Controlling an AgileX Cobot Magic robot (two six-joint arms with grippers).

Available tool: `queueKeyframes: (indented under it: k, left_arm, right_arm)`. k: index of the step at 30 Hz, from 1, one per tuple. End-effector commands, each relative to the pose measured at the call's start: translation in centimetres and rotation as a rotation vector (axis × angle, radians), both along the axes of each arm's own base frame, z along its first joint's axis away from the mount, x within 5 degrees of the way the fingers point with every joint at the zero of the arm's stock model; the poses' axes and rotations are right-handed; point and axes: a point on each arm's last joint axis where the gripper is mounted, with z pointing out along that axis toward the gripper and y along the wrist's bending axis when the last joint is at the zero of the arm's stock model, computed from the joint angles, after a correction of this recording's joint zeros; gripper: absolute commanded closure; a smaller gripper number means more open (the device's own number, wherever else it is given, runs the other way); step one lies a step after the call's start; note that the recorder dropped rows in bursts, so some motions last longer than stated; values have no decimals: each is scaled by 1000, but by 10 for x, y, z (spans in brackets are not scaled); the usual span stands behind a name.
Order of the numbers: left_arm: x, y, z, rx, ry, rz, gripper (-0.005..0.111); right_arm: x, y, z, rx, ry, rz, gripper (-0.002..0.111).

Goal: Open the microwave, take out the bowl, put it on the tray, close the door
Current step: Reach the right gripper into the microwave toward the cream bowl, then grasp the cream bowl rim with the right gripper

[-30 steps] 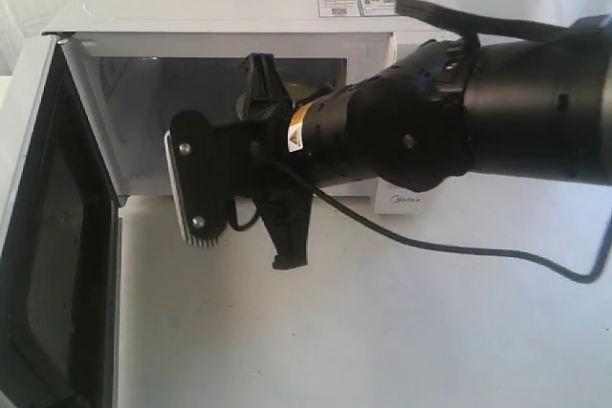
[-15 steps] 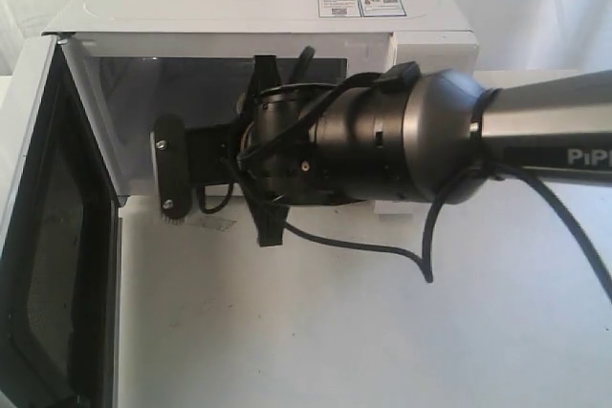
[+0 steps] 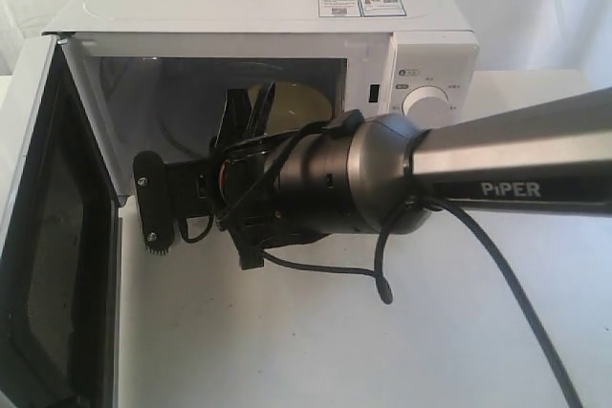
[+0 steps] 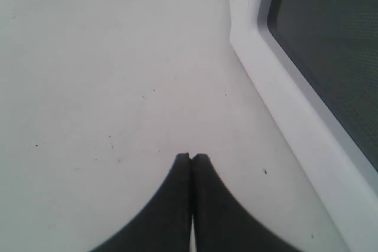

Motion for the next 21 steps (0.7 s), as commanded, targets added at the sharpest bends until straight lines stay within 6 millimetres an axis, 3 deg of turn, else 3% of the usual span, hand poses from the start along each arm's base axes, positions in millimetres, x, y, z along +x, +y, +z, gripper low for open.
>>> queueKeyframes:
  k: [1, 8, 21]
  left_arm:
    - [0, 0, -1, -11, 4, 0, 107]
    - [0, 0, -1, -11, 4, 0, 107]
    - [0, 0, -1, -11, 4, 0, 107]
  right_arm:
    - [14, -11, 5, 42, -75, -114, 53]
    - [33, -30, 7, 105, -96, -209, 51]
    - [52, -27, -14, 134, -62, -224, 51]
